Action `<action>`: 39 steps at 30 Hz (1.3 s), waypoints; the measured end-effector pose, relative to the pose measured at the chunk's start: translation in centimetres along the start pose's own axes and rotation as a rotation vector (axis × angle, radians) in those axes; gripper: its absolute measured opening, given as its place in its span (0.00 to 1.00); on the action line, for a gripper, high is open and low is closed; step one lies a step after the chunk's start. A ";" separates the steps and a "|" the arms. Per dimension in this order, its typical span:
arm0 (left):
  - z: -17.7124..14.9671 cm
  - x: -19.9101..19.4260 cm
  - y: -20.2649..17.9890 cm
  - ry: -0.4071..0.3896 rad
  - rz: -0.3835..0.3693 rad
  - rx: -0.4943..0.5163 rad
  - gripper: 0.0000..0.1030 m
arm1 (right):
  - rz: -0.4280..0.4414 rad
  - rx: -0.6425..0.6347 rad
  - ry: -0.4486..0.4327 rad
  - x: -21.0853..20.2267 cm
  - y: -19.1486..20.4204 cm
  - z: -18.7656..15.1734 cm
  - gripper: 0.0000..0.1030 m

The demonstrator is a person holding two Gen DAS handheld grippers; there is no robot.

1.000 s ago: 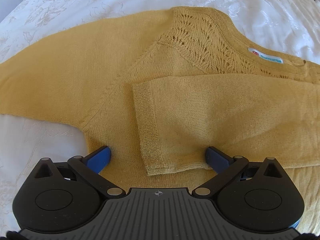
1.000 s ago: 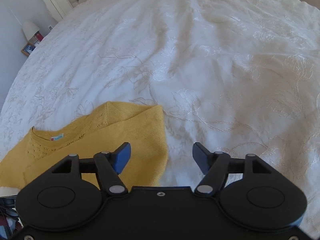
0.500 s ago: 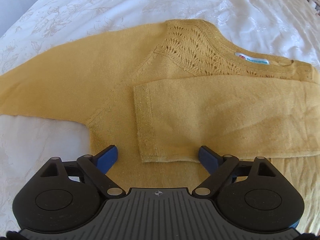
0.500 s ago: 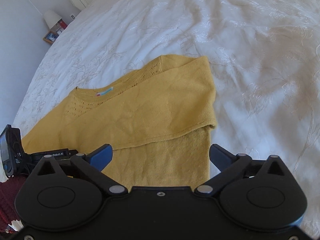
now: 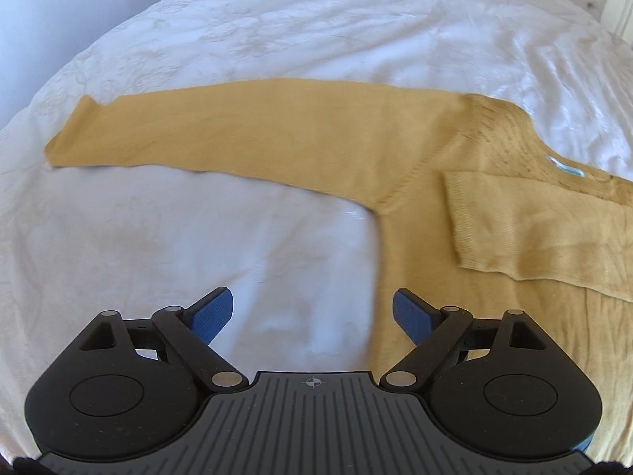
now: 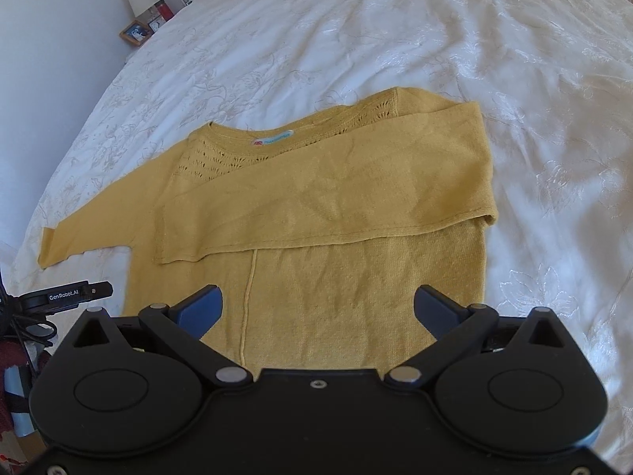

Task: Fold small clothes
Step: 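Move the left tool to the other sleeve cuff and close on it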

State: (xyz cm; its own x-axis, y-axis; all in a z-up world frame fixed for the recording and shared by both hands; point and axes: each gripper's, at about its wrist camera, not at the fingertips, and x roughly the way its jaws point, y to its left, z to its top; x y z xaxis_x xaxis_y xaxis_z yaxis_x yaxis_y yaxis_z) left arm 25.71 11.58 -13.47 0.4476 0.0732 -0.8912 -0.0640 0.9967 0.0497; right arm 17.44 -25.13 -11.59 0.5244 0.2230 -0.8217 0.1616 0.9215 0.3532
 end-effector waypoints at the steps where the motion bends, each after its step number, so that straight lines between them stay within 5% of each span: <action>1: 0.3 0.0 1.6 -0.002 0.013 -0.016 0.86 | 0.001 0.000 0.001 0.0 0.5 -0.2 0.99; 10: 4.4 0.7 13.0 -0.049 0.145 -0.061 0.86 | 0.027 -0.016 0.005 0.9 5.8 -0.7 0.99; 20: 10.6 2.3 22.1 -0.112 0.211 -0.100 0.86 | 0.055 -0.033 0.001 2.7 11.5 0.0 0.99; 39: 13.5 10.8 25.0 -0.020 0.199 -0.018 0.86 | 0.030 -0.046 0.096 6.8 15.3 1.1 0.99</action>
State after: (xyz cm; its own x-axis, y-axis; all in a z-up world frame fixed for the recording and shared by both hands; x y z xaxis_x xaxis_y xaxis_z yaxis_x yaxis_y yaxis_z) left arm 40.94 37.78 -15.77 0.4423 0.2695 -0.8554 -0.1685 0.9618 0.2159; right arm 24.42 -9.90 -11.28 0.4458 0.2780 -0.8509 0.1077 0.9270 0.3593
